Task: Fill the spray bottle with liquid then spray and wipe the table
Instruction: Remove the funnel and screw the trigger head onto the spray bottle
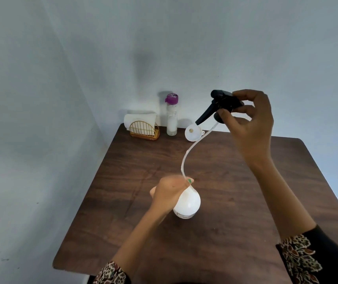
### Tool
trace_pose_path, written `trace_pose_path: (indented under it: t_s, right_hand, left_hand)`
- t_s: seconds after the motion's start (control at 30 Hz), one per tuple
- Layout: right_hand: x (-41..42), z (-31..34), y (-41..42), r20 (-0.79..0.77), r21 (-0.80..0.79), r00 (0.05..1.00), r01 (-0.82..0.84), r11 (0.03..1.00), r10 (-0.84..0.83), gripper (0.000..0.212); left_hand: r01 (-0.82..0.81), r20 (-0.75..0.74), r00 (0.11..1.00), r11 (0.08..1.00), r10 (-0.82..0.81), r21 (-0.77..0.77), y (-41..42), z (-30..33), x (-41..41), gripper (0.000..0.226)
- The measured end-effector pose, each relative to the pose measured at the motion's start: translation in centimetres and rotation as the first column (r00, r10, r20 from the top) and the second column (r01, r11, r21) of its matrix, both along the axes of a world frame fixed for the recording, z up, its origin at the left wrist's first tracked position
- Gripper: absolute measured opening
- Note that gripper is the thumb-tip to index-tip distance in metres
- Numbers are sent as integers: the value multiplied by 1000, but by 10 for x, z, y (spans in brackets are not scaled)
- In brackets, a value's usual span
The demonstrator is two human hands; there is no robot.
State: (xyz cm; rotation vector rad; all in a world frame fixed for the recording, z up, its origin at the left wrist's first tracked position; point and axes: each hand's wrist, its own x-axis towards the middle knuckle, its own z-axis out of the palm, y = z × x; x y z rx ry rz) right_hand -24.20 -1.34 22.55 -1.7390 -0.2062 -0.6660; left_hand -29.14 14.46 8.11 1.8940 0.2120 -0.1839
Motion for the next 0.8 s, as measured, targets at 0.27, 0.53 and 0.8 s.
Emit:
trace_pose_path:
  t_s: [0.27, 0.53, 0.8]
  right_hand:
    - [-25, 9, 1, 41, 15, 999, -19, 1000, 18, 38]
    - [-40, -3, -9, -5, -66, 999, -43, 997, 43, 37]
    - [-44, 6, -21, -290, -342, 948, -231, 911, 132, 18]
  left_hand:
    - [-33, 135, 990, 998, 41, -57, 5, -18, 13, 11]
    - [29, 170, 984, 986, -57, 163, 0, -50, 8, 12]
    - [62, 141, 987, 994, -75, 94, -4, -55, 7, 21]
